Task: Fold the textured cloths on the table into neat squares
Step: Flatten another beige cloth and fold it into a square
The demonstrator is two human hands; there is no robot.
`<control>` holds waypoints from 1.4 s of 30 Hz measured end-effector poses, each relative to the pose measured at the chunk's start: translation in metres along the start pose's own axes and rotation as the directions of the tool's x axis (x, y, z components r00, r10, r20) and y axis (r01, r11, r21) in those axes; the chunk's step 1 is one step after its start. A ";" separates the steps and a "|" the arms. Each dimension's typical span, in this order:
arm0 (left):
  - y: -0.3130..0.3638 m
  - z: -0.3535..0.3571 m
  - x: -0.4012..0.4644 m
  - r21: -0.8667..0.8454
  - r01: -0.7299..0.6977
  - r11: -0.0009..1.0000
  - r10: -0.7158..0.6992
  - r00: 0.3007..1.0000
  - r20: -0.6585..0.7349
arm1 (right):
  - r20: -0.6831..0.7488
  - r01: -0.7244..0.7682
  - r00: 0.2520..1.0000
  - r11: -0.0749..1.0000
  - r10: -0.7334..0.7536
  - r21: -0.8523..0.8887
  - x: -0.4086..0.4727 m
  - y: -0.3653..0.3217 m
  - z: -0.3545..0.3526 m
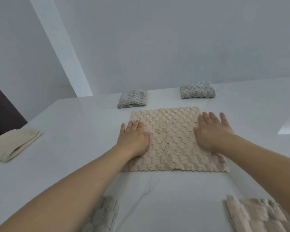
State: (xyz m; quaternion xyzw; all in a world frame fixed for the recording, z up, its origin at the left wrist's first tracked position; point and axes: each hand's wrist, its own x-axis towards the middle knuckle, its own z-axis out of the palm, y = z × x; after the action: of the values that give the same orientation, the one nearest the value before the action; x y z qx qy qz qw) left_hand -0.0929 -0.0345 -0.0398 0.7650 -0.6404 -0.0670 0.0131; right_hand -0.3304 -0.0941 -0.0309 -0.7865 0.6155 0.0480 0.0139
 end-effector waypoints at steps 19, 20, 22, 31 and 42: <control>-0.021 -0.007 -0.079 0.091 -0.351 0.932 0.359 0.928 -0.098 | 0.050 0.335 0.941 0.942 -0.334 -0.007 -0.069 -0.014 -0.024; -0.022 -0.010 -0.086 0.081 -0.423 0.903 0.429 0.898 -0.095 | 0.101 0.384 0.917 0.922 -0.386 0.044 -0.076 -0.020 -0.026; -0.021 -0.011 -0.094 0.129 -0.486 0.864 0.494 0.868 -0.038 | 0.173 0.449 0.879 0.893 -0.444 0.011 -0.087 -0.030 -0.025; -0.001 -0.029 -0.096 -0.066 -0.286 0.956 0.293 0.938 0.187 | 0.289 0.370 0.894 0.928 -0.343 -0.043 -0.095 -0.027 -0.034; -0.031 -0.057 -0.045 -0.306 -0.151 0.940 0.091 0.975 -0.201 | 0.174 0.044 0.978 0.932 -0.114 0.361 -0.028 0.028 -0.059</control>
State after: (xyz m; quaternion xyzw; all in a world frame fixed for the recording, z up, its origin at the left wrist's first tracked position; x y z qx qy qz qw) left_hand -0.0629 0.0113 0.0174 0.7146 -0.6632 -0.0979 0.2001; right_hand -0.3606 -0.0786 0.0317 -0.7870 0.5775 0.0113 0.2168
